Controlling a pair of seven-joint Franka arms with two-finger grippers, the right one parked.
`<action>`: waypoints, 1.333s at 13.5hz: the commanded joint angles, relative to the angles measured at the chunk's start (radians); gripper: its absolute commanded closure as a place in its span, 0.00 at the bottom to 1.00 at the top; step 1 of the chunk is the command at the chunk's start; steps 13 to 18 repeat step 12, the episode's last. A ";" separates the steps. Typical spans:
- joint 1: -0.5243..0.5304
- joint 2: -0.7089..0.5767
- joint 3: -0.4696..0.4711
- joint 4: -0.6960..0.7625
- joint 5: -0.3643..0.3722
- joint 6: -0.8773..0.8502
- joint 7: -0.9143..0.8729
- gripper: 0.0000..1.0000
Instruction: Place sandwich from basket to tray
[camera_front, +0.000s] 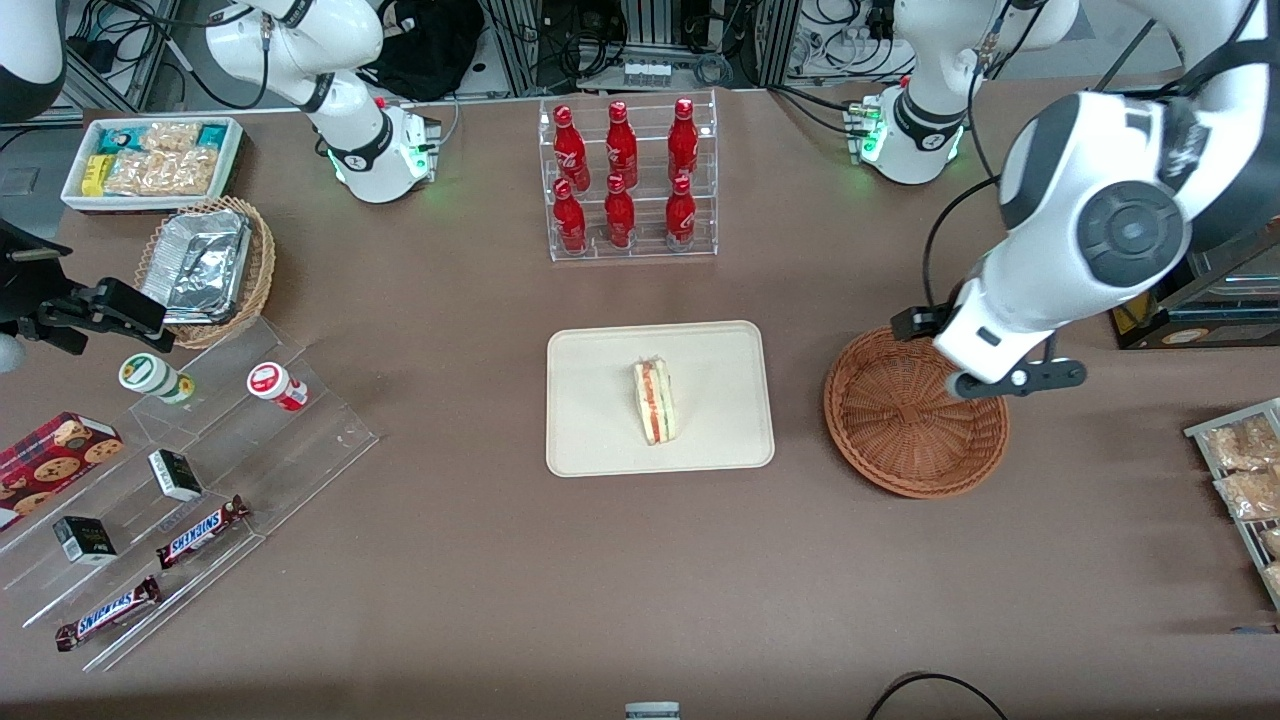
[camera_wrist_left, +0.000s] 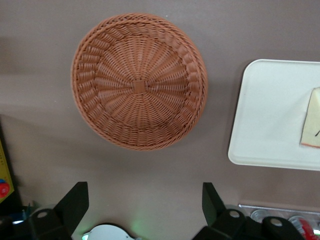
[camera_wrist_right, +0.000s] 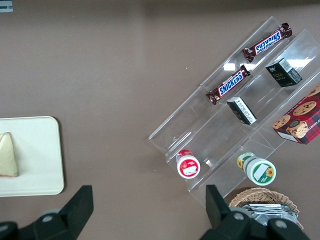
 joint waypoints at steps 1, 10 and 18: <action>0.100 -0.080 -0.048 -0.049 0.001 -0.035 0.128 0.00; 0.192 -0.214 -0.013 -0.034 -0.002 -0.128 0.311 0.00; 0.192 -0.217 -0.007 -0.026 -0.002 -0.128 0.311 0.00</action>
